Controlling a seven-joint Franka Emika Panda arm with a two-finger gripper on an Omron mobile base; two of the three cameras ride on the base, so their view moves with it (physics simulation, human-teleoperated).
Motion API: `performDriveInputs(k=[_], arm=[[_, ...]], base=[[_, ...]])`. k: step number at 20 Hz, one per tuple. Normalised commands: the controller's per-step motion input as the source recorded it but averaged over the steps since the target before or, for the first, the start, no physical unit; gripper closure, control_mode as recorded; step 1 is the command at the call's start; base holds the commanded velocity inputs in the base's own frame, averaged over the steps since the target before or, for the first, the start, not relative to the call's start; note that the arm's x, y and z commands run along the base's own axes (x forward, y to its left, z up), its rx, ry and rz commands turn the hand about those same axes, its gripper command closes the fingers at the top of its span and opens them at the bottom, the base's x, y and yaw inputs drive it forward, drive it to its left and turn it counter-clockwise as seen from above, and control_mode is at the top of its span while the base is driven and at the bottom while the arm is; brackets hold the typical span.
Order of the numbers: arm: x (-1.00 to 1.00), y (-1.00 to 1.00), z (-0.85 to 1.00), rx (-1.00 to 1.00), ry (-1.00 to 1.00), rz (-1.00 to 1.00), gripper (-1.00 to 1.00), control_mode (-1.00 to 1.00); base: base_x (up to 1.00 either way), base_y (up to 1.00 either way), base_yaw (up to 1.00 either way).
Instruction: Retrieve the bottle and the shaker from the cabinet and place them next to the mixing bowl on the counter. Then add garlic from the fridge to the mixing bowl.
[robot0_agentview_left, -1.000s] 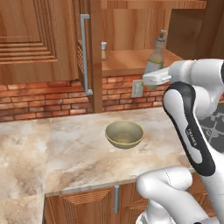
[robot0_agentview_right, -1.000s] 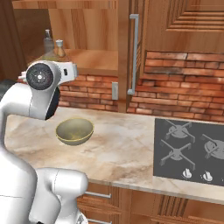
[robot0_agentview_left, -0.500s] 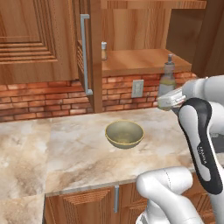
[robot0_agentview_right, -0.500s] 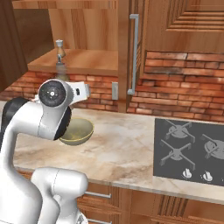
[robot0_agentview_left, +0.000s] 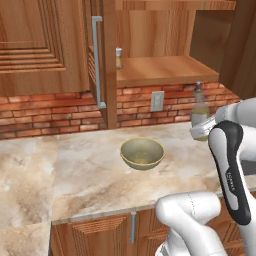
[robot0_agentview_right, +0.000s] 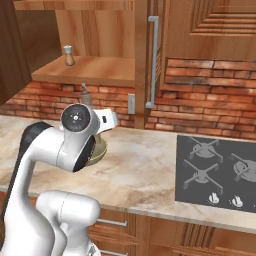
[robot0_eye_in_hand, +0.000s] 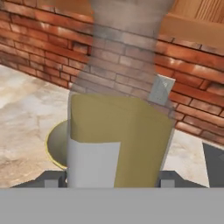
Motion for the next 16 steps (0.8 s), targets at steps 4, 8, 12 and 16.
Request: performDriveInputs(k=[4, 8, 12, 16], arm=[[0.05, -0.01, -0.34, -0.01, 0.0, -0.01, 1.0, -1.0], [0.37, 0.0, -0.45, -0.02, 0.0, -0.05, 1.0, -1.0], [0.58, 0.0, -0.38, 0.0, -0.01, -0.07, 1.0, -1.0], [0.57, 0.0, -0.29, 0.0, -0.03, -0.08, 1.0, -1.0]], base=[[0.0, 0.0, 0.0], [0.0, 0.0, 0.0], [0.0, 0.0, 0.0], [0.0, 0.0, 0.0]])
